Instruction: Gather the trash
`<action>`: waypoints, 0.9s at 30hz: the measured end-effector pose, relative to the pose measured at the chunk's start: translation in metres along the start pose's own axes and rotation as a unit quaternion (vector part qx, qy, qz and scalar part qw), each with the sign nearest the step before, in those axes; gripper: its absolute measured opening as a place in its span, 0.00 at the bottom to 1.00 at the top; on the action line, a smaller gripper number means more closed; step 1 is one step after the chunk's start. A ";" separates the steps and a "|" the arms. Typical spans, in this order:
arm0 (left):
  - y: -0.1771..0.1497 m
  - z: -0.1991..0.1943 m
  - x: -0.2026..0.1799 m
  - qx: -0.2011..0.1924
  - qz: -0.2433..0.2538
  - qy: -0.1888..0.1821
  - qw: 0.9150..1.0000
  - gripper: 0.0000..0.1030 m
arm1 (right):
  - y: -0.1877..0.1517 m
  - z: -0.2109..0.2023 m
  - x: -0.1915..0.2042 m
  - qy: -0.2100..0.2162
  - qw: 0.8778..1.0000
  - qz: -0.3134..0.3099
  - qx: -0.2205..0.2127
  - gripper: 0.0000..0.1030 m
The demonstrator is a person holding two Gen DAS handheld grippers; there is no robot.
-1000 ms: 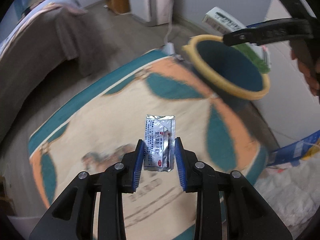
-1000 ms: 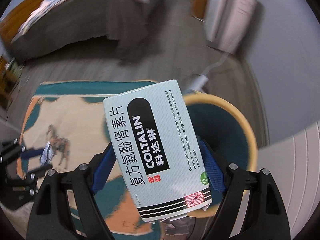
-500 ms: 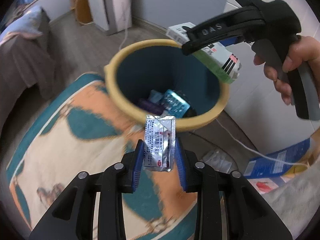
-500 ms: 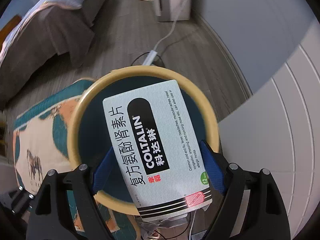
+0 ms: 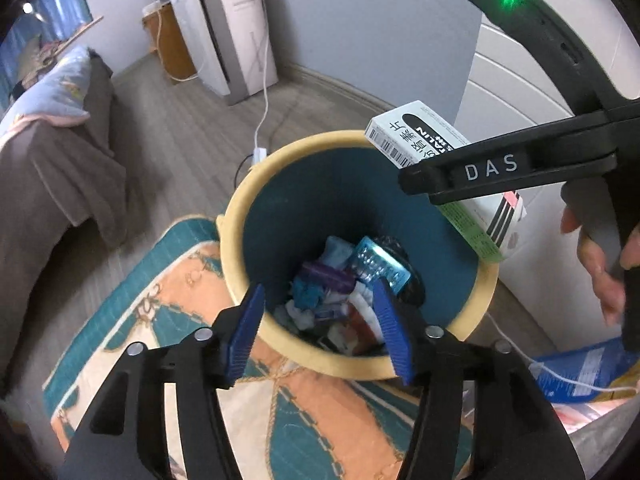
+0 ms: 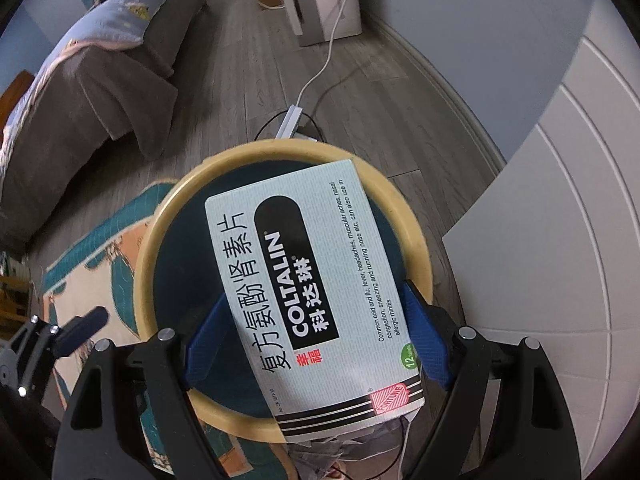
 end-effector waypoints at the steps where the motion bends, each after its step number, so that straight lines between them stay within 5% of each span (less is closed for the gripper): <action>1: -0.006 0.000 0.004 0.001 -0.007 -0.002 1.000 0.58 | -0.001 0.004 0.002 -0.001 1.000 -0.004 0.003 0.78; 9: -0.038 -0.003 0.023 0.013 -0.016 0.004 1.000 0.63 | 0.001 0.035 0.023 -0.005 1.000 0.002 0.017 0.80; 11: -0.045 -0.003 0.028 0.017 -0.010 0.010 1.000 0.64 | 0.001 0.039 0.028 0.004 1.000 0.008 0.018 0.91; 17: -0.053 -0.006 0.033 0.016 -0.013 0.017 1.000 0.67 | -0.001 0.040 0.029 -0.024 1.000 -0.007 0.010 0.92; 24: -0.045 -0.041 0.021 -0.014 -0.016 0.020 1.000 0.91 | -0.012 -0.013 0.023 -0.043 0.998 -0.047 -0.024 0.94; 27: -0.039 -0.069 0.022 -0.039 -0.038 0.024 0.998 0.94 | -0.023 -0.053 0.016 -0.038 0.997 -0.036 -0.048 0.95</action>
Point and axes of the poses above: each gripper's, at about its wrist camera, not at the fingertips, and z roughly the way its jaws point, x to its left, y to its top, the point moved 4 cm from there along z, roughly the way its jaws point, and after that the axes turned 13 degrees about z, right-handed, at the moved point
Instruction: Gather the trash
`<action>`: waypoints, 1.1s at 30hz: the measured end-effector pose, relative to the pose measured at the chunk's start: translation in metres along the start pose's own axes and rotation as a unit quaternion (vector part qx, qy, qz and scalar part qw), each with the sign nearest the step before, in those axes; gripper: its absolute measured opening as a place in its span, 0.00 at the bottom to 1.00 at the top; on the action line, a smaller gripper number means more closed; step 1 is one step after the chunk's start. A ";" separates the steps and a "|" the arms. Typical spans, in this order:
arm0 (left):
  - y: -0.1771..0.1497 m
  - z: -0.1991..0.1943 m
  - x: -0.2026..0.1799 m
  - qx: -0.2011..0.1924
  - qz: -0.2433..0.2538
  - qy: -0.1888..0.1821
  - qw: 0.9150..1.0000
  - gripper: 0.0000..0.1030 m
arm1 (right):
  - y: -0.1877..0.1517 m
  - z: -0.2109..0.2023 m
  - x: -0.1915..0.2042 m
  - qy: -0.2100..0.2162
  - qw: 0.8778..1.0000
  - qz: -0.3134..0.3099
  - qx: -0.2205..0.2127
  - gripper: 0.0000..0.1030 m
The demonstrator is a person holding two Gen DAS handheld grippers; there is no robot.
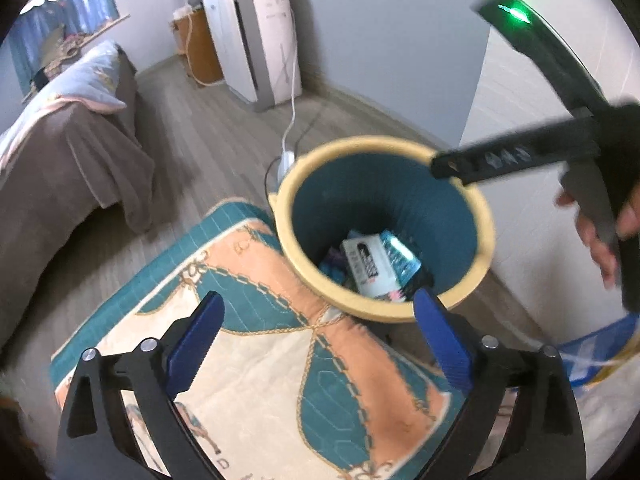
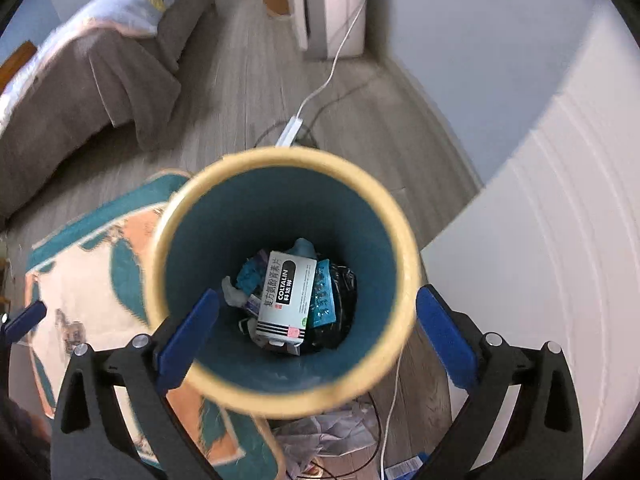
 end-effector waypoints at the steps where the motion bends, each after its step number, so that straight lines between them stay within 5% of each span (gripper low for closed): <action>1: 0.003 -0.009 0.001 -0.011 -0.013 -0.002 1.000 0.95 | -0.004 -0.012 -0.005 -0.001 1.000 0.007 -0.006 0.95; 5: 0.011 -0.042 0.003 -0.056 -0.033 -0.001 0.998 0.95 | -0.022 -0.046 -0.022 -0.002 0.999 0.032 -0.023 0.95; 8: 0.011 -0.063 0.003 -0.064 -0.042 0.028 0.997 0.95 | -0.039 -0.061 -0.032 -0.001 0.999 0.038 -0.030 0.95; 12: 0.005 -0.074 0.007 -0.072 -0.083 0.021 0.994 0.95 | -0.053 -0.072 -0.032 -0.003 0.999 0.024 -0.040 0.95; 16: -0.002 -0.063 0.018 -0.047 -0.117 0.037 0.991 0.95 | -0.056 -0.076 -0.020 -0.010 0.998 -0.005 -0.065 0.95; 20: -0.010 -0.044 0.023 -0.015 -0.094 0.062 0.993 0.95 | -0.057 -0.074 -0.007 -0.034 0.993 -0.063 -0.097 0.95; 25: -0.019 -0.022 0.025 0.017 -0.083 0.063 0.994 0.95 | -0.060 -0.064 -0.004 -0.012 0.995 -0.062 -0.076 0.95; 33: -0.020 -0.022 0.022 0.014 -0.070 0.068 0.995 0.95 | -0.063 -0.054 -0.012 -0.025 0.997 -0.053 -0.059 0.95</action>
Point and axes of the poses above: each gripper's, at about its wrist camera, not at the fingertips, and z roughly the way its jaws point, x to its left, y to its top, the point moved 4 cm from there along z, roughly the way its jaws point, and after that the axes turned 13 degrees about z, right-handed, at the moved point
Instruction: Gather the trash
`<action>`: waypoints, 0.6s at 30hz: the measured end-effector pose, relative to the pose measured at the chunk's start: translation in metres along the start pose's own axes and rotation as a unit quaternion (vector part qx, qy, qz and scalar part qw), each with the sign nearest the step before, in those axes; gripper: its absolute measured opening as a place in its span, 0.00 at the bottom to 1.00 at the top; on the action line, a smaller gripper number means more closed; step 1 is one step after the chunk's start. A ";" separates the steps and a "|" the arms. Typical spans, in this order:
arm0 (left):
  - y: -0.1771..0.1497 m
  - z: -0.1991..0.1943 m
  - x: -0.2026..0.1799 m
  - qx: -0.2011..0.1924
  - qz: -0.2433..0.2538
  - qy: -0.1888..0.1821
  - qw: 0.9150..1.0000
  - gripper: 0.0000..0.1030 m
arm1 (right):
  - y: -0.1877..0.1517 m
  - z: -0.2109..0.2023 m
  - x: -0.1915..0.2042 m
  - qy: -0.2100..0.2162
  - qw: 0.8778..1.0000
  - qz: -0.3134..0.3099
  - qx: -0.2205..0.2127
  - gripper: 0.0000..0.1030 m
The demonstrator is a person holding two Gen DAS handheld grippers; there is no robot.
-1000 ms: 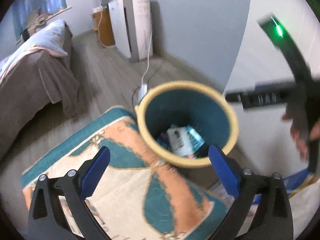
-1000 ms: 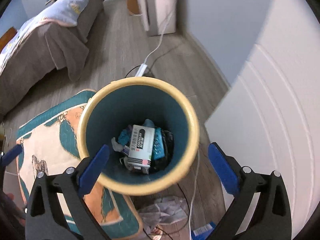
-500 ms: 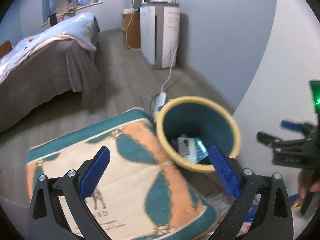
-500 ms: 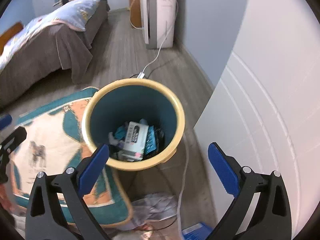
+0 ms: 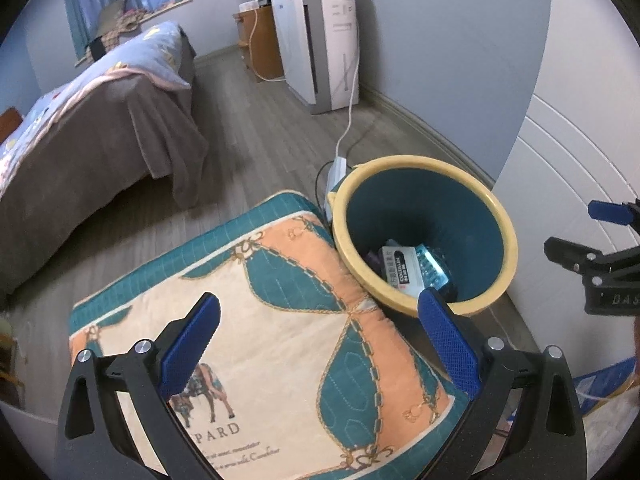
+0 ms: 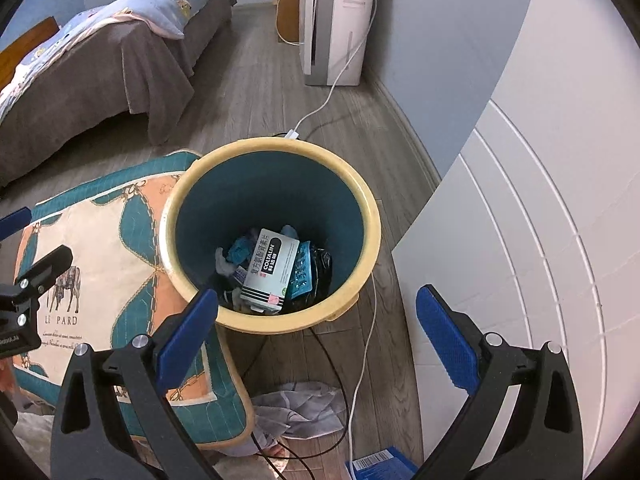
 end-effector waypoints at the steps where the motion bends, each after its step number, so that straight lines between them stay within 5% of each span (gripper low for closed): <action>1: -0.001 0.001 0.000 0.001 0.001 0.000 1.000 0.95 | 0.001 0.000 0.000 -0.001 1.000 0.001 -0.001 0.95; 18: -0.002 0.000 -0.001 0.005 -0.002 -0.003 1.000 0.95 | 0.001 0.000 -0.001 -0.004 1.000 0.001 -0.001 0.95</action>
Point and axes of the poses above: each gripper's, at about its wrist camera, not at the fingertips, and z roughly the way its jaws point, x to its left, y to its top, the point moved 4 cm from there along z, roughly the way its jaws point, and after that the axes turned 13 degrees about z, right-handed, at the moved point
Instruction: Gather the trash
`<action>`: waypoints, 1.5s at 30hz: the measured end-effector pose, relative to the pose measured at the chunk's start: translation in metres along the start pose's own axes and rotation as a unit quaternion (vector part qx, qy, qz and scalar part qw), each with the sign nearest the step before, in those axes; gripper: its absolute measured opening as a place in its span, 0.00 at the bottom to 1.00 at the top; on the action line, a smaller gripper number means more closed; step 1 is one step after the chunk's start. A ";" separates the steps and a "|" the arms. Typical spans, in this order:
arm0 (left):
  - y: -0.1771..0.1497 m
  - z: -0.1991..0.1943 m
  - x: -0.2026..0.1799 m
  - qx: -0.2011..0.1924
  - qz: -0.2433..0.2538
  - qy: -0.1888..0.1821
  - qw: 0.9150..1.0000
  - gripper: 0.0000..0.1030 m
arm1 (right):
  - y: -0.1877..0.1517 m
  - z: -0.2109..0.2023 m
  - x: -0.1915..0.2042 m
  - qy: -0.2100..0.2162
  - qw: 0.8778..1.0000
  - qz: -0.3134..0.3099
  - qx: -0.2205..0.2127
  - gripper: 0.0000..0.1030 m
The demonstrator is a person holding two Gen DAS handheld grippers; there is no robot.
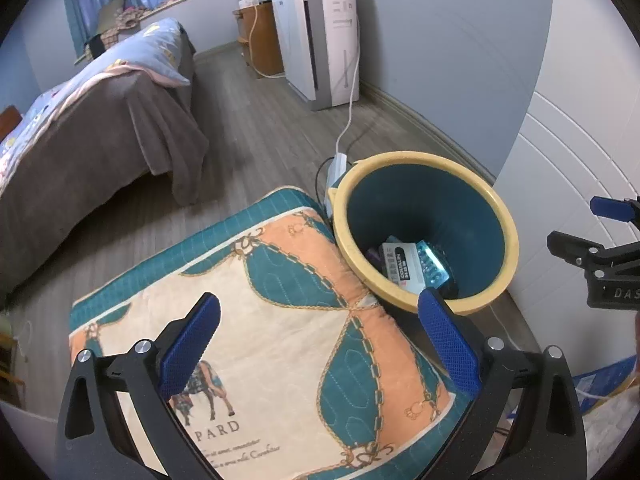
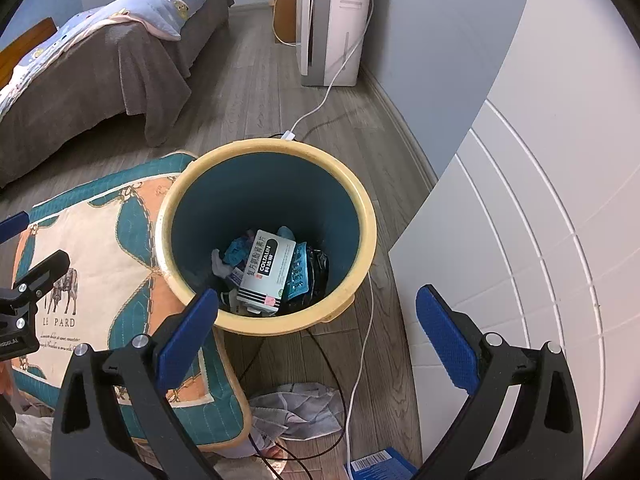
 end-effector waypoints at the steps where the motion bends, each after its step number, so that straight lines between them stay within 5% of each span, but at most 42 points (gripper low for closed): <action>1: -0.001 0.000 0.000 0.000 0.000 -0.001 1.000 0.95 | 0.000 0.000 0.000 0.000 1.000 0.000 0.000 0.95; 45: 0.000 0.001 -0.002 0.003 0.000 -0.007 1.000 0.95 | 0.000 0.001 -0.005 -0.002 1.000 0.005 0.000 0.95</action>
Point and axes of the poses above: each gripper's, at about its wrist camera, not at the fingertips, and z roughly the way its jaws point, x to its left, y to its top, the point moved 4 cm from there along z, roughly the way its jaws point, and after that the axes turned 13 degrees about z, right-handed, at the moved point
